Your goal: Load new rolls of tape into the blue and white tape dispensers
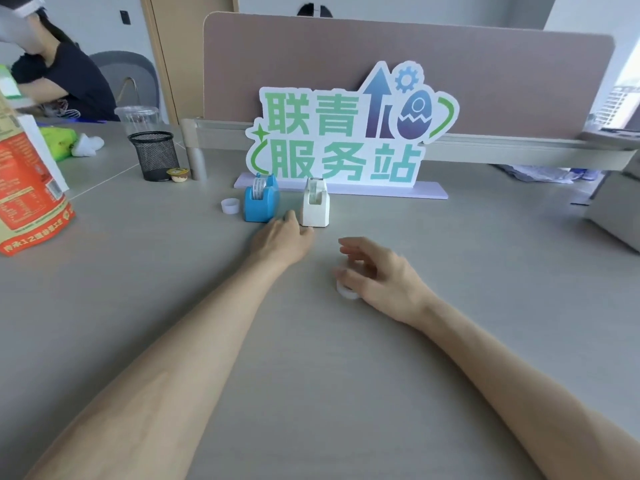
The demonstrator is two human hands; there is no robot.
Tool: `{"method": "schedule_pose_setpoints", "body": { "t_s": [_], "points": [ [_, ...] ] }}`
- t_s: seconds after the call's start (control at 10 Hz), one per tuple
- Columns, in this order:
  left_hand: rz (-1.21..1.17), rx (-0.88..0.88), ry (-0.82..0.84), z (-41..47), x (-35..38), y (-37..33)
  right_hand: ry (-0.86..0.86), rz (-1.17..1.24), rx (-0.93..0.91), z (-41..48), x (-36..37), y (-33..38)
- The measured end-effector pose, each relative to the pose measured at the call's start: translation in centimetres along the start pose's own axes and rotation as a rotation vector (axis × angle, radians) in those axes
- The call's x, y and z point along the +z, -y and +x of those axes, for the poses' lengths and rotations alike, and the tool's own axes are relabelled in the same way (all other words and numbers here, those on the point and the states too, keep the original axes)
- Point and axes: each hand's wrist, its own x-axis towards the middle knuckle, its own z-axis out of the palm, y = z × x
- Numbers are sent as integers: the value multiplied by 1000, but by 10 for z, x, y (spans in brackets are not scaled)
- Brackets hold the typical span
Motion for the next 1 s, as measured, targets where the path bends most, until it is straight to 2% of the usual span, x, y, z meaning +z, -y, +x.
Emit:
{"method": "schedule_pose_setpoints", "body": {
  "t_s": [0.1,0.2,0.4,0.6,0.7,1.0],
  "points": [
    [33,34,-5,-9,0,3,30,-158,-109,-7,-2,-2],
    [37,81,0,-16,-1,6,-48,-198,-141,7,-1,-7],
    [14,87,11,-21,-4,6,-137,-253,-76,55,-3,-25],
    [22,78,11,-24,-6,4,-102,-321,-126,117,2,-34],
    [23,83,9,-23,-7,5,-95,-314,-89,136,3,-39],
    [1,70,15,-19,-6,5,-168,-275,21,116,5,-38]
  ]
}}
